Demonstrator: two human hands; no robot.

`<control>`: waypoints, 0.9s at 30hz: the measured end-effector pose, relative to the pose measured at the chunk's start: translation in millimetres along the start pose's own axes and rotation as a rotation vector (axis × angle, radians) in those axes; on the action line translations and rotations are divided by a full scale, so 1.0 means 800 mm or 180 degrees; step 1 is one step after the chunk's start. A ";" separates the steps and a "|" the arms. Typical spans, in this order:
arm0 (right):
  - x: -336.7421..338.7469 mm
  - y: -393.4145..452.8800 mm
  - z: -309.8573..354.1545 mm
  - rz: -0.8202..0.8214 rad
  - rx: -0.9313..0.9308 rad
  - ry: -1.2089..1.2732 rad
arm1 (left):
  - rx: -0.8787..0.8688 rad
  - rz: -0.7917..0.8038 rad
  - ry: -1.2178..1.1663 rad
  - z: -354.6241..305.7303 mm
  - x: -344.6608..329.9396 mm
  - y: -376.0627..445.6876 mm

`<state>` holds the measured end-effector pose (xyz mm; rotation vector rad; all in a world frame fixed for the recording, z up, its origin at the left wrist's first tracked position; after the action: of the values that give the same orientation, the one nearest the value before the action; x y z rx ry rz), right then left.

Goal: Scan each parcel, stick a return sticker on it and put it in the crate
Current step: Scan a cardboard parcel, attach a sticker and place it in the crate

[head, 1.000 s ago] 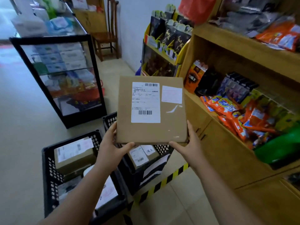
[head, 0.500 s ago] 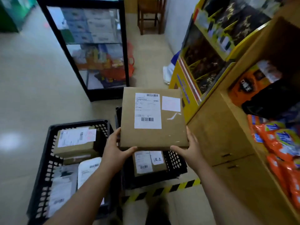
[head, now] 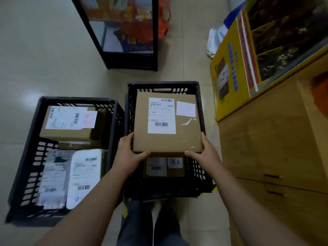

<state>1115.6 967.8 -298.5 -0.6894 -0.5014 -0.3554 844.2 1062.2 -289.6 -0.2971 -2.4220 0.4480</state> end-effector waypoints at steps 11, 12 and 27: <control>-0.058 0.068 -0.034 -0.0137 -0.0094 0.0185 | 0.0150 -0.0183 0.0132 0.051 -0.052 0.058; -0.061 0.074 -0.037 -0.0157 -0.0089 0.0198 | 0.0163 -0.0193 0.0138 0.053 -0.056 0.064; -0.075 0.137 -0.032 -0.0301 0.0144 -0.0100 | 0.0080 -0.0218 0.0213 0.057 -0.074 0.127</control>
<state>1125.3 1038.4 -404.7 -0.6297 -0.5713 -0.4213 870.5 1125.0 -395.5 -0.2143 -2.3519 0.4311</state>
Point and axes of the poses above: each hand's wrist, its own y-axis towards the middle knuckle, its own x-axis out of the back of the hand, z = x × y, the point moved 5 cm from there along y, towards the middle knuckle, and after that the axes turned 8 degrees about -z, right-handed, at the moved point
